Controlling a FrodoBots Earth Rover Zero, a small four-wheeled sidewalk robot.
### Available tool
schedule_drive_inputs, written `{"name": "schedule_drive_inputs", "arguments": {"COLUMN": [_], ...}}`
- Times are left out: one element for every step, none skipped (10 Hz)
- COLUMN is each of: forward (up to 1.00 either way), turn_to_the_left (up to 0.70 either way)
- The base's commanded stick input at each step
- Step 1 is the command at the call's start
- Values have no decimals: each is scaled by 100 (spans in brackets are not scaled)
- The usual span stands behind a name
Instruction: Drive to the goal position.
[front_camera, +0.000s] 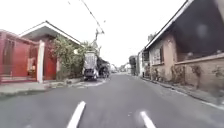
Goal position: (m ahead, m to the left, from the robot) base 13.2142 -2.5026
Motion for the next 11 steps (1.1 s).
{"name": "schedule_drive_inputs", "arguments": {"forward": [70,70,70,70,70,70,70,70,70,70,70], "turn_to_the_left": [0,0,0,0,0,0,0,-1,-1,-2,-3]}}
